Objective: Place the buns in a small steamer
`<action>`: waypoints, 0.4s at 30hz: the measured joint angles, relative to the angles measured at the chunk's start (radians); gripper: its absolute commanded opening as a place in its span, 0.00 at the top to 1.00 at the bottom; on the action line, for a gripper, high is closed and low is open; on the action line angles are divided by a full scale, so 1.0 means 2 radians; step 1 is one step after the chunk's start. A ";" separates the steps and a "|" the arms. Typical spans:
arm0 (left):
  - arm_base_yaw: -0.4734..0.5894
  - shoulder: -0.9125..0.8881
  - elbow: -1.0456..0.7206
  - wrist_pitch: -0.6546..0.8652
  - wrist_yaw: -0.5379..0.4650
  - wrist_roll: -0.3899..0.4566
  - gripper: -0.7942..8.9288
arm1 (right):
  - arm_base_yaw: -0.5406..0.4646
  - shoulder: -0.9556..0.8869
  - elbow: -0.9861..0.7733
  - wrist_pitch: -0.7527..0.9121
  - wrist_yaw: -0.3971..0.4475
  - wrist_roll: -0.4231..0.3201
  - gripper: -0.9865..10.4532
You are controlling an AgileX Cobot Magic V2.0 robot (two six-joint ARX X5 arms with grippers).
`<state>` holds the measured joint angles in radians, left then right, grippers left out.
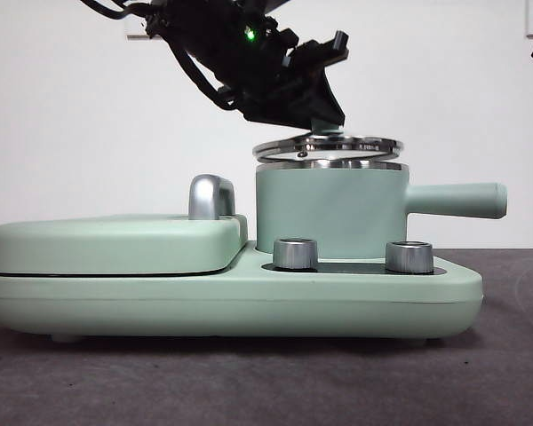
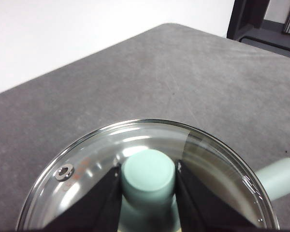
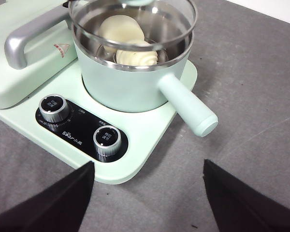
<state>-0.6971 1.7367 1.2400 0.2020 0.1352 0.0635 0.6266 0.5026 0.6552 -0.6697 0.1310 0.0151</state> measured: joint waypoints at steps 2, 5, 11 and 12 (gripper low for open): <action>-0.002 0.002 0.000 -0.006 0.000 0.000 0.90 | 0.000 0.000 0.000 0.000 0.000 0.000 0.60; -0.004 0.003 0.000 -0.011 0.000 0.002 0.90 | 0.000 0.000 0.000 0.000 0.000 0.000 0.60; -0.005 0.009 0.001 -0.009 0.000 0.002 0.90 | 0.000 0.000 0.000 0.000 0.000 0.000 0.60; -0.005 0.010 0.001 -0.009 0.000 0.005 0.90 | 0.000 0.000 0.000 0.000 0.000 0.000 0.60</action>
<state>-0.7074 1.7576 1.2415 0.1844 0.1360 0.0734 0.6266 0.5026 0.6552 -0.6697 0.1310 0.0151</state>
